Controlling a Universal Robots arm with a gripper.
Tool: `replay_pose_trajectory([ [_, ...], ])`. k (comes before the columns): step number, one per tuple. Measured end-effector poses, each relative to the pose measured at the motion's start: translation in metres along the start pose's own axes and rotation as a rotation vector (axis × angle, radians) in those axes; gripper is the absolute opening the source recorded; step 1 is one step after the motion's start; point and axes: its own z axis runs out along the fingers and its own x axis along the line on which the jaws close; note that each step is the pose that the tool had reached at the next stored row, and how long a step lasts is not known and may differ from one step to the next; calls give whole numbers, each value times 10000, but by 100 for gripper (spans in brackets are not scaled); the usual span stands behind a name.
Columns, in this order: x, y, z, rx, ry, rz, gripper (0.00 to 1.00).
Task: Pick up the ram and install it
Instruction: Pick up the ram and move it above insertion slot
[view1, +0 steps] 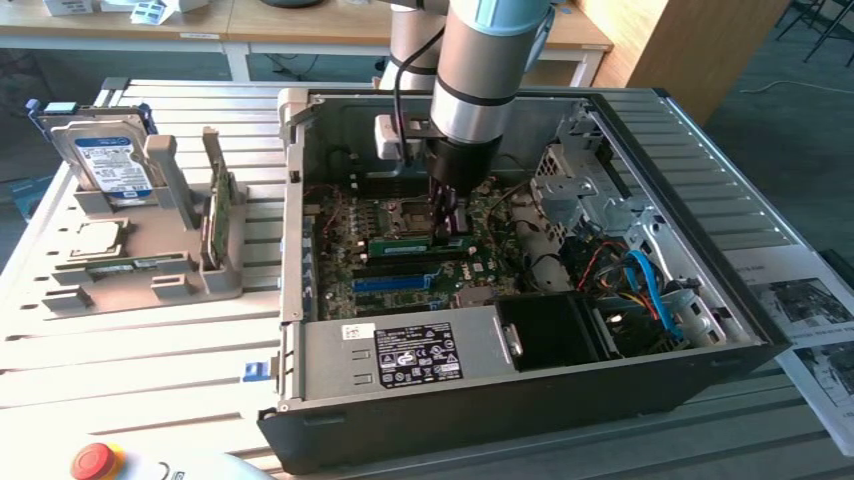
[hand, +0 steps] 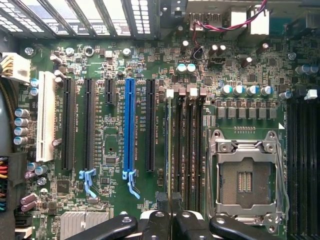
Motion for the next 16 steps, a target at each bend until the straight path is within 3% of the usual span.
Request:
replay_pose_trajectory([
  [11,0,0,0,0,-2,75,12],
  [16,-3,0,0,32,-2,74,12],
])
